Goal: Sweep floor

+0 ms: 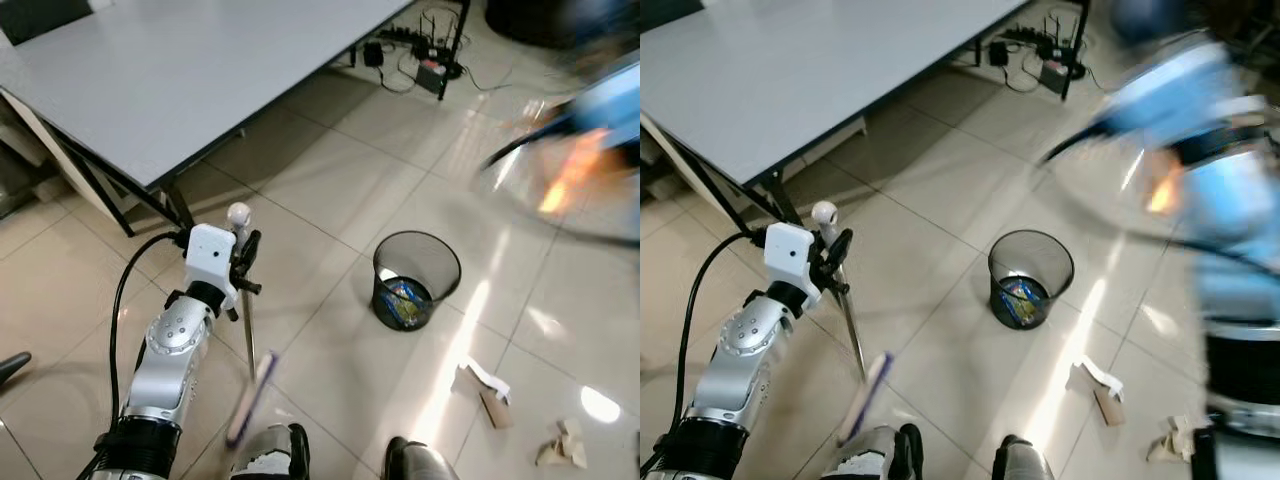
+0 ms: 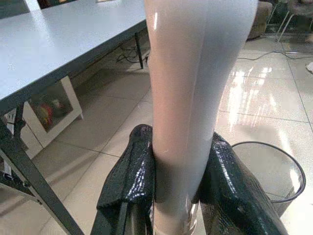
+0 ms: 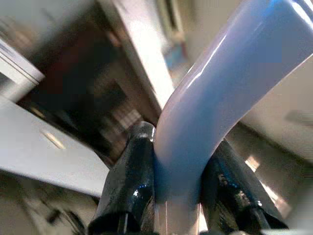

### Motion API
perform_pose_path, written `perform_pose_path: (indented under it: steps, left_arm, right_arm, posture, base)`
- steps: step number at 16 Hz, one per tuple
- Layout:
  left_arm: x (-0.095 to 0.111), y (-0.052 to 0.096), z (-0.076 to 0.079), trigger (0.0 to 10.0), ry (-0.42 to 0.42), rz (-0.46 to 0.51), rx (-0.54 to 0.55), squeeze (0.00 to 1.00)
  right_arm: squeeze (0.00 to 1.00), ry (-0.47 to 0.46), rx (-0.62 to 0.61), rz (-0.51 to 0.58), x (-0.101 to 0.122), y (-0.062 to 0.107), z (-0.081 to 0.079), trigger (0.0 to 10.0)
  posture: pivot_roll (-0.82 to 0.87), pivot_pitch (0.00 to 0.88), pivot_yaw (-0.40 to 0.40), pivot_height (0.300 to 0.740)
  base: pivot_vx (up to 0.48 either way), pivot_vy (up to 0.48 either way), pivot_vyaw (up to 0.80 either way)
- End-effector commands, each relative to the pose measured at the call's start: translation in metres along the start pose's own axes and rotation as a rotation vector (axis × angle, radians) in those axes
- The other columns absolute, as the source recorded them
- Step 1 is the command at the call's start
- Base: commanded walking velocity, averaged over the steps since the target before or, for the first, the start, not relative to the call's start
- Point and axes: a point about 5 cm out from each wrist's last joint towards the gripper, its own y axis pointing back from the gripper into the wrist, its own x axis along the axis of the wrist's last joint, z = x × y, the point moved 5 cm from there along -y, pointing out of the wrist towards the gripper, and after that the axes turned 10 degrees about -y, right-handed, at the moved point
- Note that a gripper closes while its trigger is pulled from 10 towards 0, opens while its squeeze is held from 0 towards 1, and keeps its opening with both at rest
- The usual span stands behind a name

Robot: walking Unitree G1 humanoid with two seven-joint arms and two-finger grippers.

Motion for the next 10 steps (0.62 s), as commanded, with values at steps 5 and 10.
perform_pose_path:
  steps: [5,10]
  left_arm:
    - [0.016,-0.003,0.002,10.0,0.006,0.044,0.008,0.00]
    - [0.026,-0.008,0.005,10.0,-0.015,0.060,-0.008,0.00]
  right_arm:
    - [0.00,-0.314,-0.280,-0.516,-0.091,0.083,-0.008,10.0]
    - [0.00,-0.408,-0.232,-0.573,-0.087,0.095,-0.061,10.0]
  posture:
    - [-0.06,0.063,0.058,0.740]
    - [-0.03,0.059,0.057,0.740]
  base:
    - [0.000,-0.085,0.00]
    - [0.000,-0.477,0.00]
